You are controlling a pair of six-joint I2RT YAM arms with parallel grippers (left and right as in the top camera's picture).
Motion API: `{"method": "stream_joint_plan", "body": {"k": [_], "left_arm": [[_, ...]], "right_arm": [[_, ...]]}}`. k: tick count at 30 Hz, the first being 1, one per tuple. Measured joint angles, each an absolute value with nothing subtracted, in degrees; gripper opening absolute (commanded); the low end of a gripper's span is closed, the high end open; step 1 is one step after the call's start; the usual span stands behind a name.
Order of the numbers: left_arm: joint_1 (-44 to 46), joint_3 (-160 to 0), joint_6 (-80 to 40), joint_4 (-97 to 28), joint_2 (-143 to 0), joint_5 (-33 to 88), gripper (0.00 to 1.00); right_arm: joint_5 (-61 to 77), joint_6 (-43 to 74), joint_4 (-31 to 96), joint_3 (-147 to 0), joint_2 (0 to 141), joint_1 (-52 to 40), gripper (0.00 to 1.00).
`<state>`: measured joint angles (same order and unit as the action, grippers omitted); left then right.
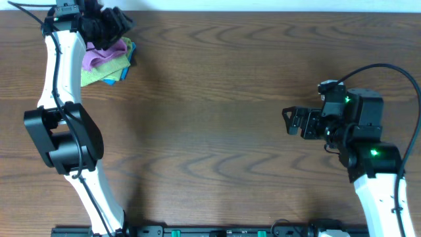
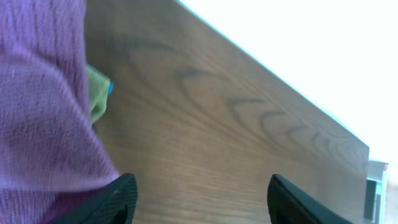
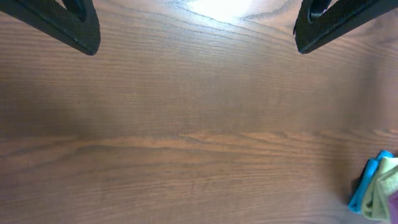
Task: Fold the cloth
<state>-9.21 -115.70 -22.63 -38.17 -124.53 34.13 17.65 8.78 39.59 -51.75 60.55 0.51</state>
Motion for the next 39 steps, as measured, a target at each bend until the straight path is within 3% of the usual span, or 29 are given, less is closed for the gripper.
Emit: {"method": "stream_joint_plan", "body": {"k": [11,25,39], "left_arm": [[-9.0,-115.8,-20.9,-38.3,-123.7,24.4,0.81],[4.5,-116.4,-5.5,-33.6,-123.7,-15.3,0.82],[2.8,-116.4,-5.1,-31.3,-123.8,-18.2,0.74]], "right_arm": [[17.6,8.8,39.6,-51.7,60.5,0.5,0.99],[17.6,8.8,39.6,-51.7,60.5,0.5,0.99],[17.6,8.8,39.6,-51.7,60.5,0.5,0.99]]}}
